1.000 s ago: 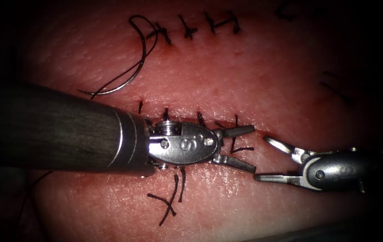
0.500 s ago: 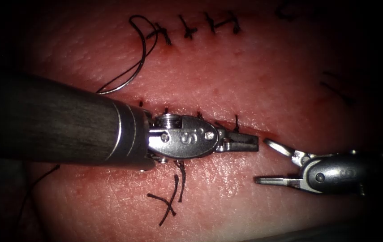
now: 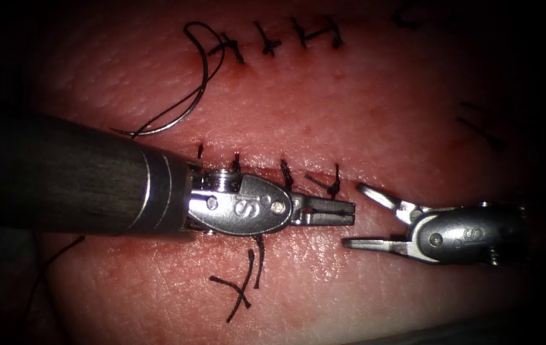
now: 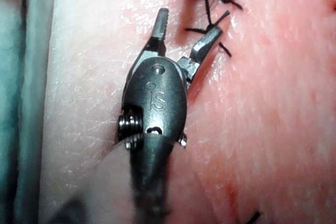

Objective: Wound Closure
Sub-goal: Cut suture with right jaws

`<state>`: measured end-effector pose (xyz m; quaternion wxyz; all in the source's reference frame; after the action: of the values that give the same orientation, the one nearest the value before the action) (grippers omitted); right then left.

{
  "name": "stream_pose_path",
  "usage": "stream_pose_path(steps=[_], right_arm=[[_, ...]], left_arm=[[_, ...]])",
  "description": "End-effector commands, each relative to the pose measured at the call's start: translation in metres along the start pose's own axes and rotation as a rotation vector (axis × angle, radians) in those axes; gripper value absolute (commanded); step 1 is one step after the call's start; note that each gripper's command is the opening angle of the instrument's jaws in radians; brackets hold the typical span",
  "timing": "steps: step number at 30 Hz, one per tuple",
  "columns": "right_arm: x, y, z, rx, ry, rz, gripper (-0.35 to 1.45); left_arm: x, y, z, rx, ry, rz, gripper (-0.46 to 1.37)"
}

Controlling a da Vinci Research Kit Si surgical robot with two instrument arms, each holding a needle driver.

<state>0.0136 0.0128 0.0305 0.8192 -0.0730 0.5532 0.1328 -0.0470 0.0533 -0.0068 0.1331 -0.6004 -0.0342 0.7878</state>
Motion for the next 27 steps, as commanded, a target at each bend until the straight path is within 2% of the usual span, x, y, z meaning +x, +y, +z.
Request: stream_pose_path(steps=[1,12,23,27], right_arm=[[0.0000,0.0001,0.0002,0.013,0.003,-0.011,1.30],[0.0003,-0.0002,0.0023,0.023,0.024,-0.121,1.28],[0.0007,-0.0013,0.0042,0.055,0.069,-0.132,1.26],[0.0010,-0.0014,0.0048,0.040,0.088,-0.131,1.26]], left_arm=[[-0.0001,-0.0001,0.0000,-0.007,0.015,0.000,-0.35],[-0.0001,0.0004,0.0001,-0.046,0.045,0.012,-0.35],[-0.0007,0.0011,0.0004,-0.047,0.045,0.024,-0.35],[-0.0008,0.0012,0.0004,-0.046,0.048,0.026,-0.35]])
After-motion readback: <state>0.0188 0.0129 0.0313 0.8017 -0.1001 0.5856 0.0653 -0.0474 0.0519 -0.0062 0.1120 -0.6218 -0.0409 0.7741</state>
